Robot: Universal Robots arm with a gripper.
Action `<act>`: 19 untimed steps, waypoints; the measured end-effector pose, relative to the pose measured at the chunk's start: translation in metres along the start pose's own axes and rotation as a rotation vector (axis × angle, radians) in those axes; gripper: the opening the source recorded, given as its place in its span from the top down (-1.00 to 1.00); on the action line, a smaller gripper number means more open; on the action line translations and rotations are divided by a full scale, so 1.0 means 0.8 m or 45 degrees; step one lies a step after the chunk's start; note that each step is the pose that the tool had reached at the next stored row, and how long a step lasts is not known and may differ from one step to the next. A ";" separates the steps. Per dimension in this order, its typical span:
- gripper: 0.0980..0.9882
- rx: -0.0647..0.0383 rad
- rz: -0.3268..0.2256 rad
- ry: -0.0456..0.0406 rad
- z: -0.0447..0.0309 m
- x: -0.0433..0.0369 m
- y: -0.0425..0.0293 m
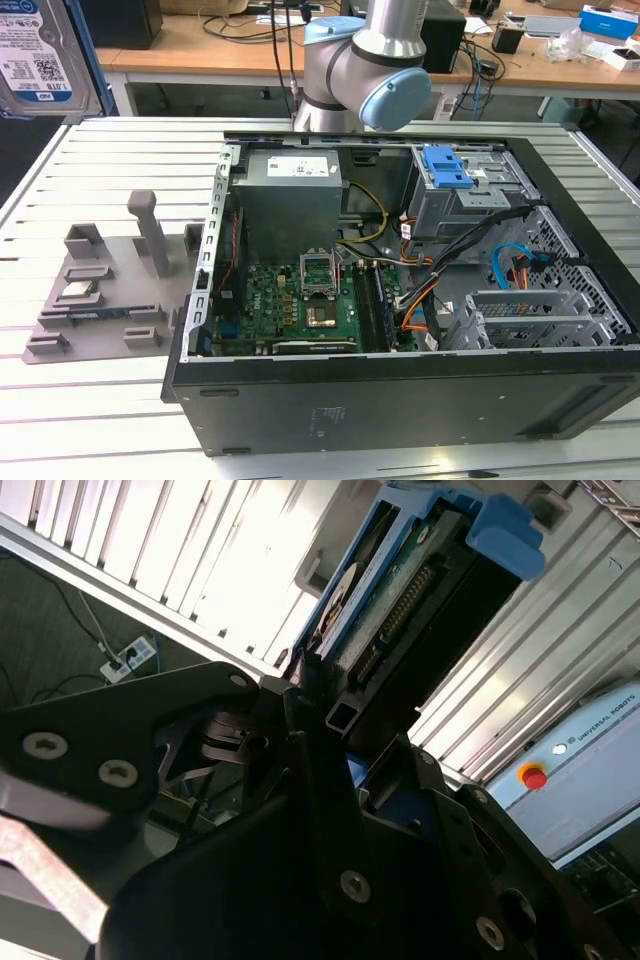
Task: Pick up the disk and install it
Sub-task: 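Pick up the disk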
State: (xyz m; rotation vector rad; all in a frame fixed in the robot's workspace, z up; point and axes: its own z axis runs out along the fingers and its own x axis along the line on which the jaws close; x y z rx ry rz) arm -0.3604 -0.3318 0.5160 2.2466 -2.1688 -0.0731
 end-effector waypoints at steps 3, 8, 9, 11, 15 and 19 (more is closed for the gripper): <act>0.39 0.000 0.000 0.000 -0.0003 0.000 0.0000; 0.39 0.000 0.000 0.000 -0.0004 0.000 -0.0014; 0.39 0.000 0.000 0.000 -0.0005 0.000 -0.0024; 0.39 0.000 0.000 0.000 -0.0006 0.000 -0.0056; 0.39 0.000 0.000 0.000 -0.0013 0.001 -0.0190; 0.39 0.000 0.000 0.000 -0.0017 0.001 -0.0295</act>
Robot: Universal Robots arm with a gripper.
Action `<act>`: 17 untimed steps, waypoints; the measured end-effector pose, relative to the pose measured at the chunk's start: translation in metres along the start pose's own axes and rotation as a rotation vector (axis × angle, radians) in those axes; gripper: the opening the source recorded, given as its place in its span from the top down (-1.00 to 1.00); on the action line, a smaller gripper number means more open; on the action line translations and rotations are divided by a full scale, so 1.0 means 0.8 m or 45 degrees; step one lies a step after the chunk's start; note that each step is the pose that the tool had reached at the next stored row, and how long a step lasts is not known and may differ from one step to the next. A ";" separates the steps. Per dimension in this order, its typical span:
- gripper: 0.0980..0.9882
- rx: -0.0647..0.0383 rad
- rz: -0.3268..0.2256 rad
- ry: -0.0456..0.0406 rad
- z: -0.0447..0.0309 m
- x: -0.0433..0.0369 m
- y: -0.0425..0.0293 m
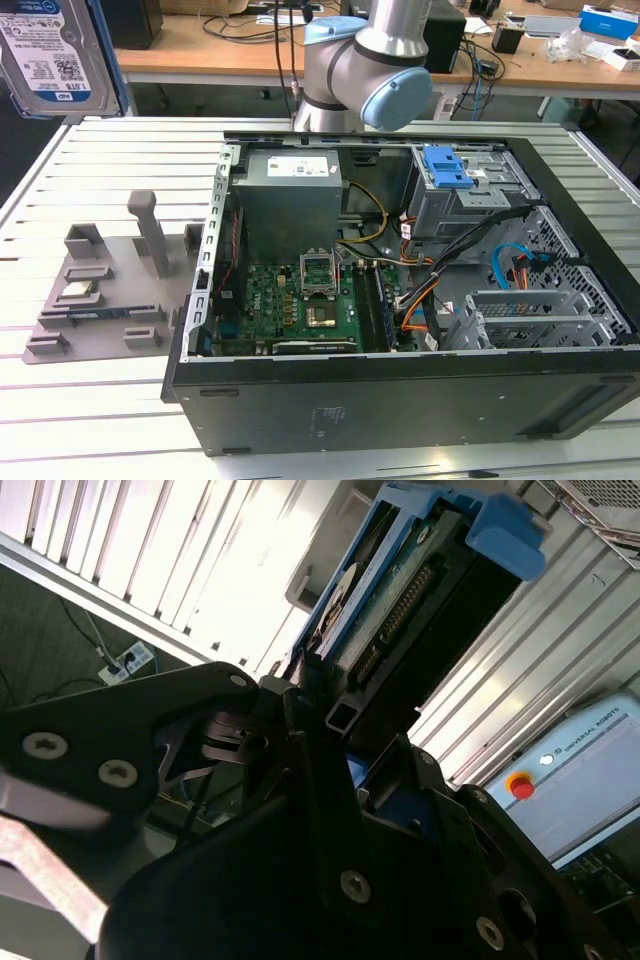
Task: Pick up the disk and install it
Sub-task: 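Pick up the disk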
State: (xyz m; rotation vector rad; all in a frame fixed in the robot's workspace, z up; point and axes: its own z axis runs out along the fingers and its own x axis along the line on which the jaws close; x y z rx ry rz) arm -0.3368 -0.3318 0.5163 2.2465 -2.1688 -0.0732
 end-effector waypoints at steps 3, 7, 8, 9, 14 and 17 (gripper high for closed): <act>0.39 0.000 0.000 0.000 -0.0004 0.000 -0.0082; 0.39 0.000 0.000 0.000 -0.0009 0.001 -0.0197; 0.39 0.000 0.000 0.000 -0.0009 0.001 -0.0215; 0.39 0.000 0.000 0.000 -0.0011 0.001 -0.0234; 0.39 0.000 0.000 0.000 -0.0018 0.001 -0.0373; 0.39 0.000 0.000 0.000 -0.0020 0.002 -0.0435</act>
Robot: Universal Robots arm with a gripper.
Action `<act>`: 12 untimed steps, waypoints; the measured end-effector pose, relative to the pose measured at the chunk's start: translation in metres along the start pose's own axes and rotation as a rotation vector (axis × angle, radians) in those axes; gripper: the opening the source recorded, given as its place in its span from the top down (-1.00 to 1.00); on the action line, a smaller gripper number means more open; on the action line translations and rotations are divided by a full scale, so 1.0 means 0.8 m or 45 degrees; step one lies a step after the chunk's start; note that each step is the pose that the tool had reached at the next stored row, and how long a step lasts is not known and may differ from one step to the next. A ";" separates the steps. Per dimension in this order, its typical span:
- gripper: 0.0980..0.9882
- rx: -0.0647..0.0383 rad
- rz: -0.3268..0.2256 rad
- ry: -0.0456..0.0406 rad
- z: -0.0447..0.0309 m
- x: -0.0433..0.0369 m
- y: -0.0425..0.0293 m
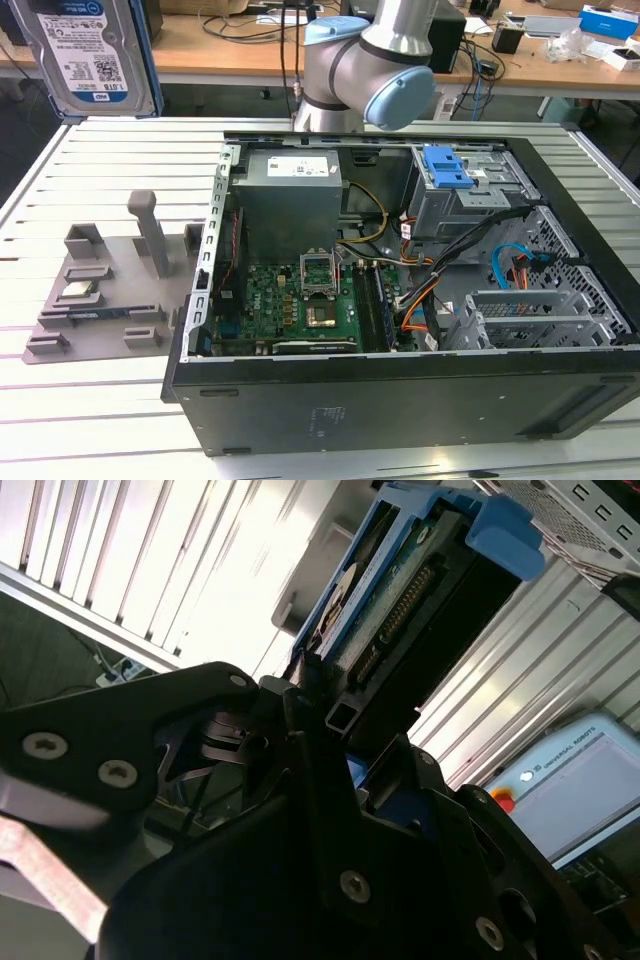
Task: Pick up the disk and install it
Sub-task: 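Pick up the disk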
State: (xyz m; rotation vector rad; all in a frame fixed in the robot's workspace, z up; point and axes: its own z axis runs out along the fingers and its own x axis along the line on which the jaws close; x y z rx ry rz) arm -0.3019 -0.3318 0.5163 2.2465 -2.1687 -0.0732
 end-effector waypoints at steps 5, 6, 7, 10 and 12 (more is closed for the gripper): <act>0.39 0.000 0.000 0.000 -0.0005 0.000 -0.0125; 0.39 0.000 0.000 0.000 -0.0007 0.001 -0.0145; 0.39 0.000 0.000 0.000 -0.0008 0.001 -0.0175; 0.39 0.000 0.000 0.000 -0.0011 0.001 -0.0240; 0.39 0.000 0.000 0.000 -0.0014 0.001 -0.0312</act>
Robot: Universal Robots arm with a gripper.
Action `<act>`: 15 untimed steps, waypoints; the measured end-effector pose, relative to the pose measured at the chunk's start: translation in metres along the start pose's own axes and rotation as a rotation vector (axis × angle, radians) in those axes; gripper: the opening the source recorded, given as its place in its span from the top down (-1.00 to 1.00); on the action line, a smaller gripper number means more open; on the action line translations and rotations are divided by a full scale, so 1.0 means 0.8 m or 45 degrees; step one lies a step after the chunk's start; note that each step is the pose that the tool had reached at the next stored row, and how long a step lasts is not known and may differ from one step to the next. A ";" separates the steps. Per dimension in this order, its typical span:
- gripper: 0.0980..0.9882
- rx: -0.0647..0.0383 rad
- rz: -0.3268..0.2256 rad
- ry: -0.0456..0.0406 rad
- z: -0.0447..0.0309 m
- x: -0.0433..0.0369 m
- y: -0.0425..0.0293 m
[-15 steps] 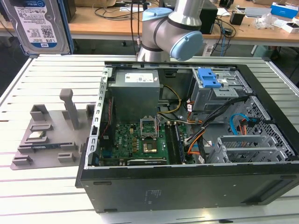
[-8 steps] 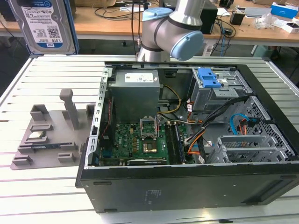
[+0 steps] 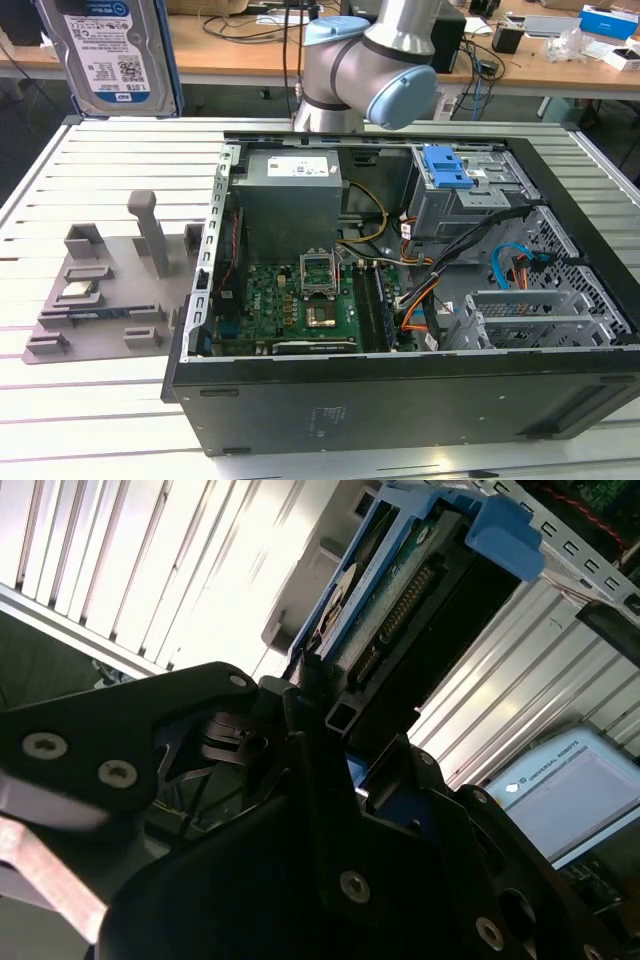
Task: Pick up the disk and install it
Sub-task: 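Pick up the disk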
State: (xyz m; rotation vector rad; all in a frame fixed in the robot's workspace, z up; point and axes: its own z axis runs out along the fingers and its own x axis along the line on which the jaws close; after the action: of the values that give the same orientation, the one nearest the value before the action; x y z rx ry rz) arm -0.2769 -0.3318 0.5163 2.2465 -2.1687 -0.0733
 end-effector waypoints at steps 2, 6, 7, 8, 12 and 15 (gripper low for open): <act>0.39 0.000 0.000 0.000 -0.0003 0.000 -0.0076; 0.39 0.000 0.000 0.000 -0.0010 0.001 -0.0212; 0.39 0.000 0.000 0.000 -0.0011 0.001 -0.0242; 0.39 0.000 0.000 0.000 -0.0013 0.001 -0.0263; 0.39 0.000 0.000 0.000 -0.0017 0.001 -0.0373; 0.39 0.000 0.000 0.000 -0.0020 0.002 -0.0440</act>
State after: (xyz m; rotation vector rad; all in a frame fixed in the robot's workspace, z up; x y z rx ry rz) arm -0.2416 -0.3318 0.5162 2.2464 -2.1687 -0.0734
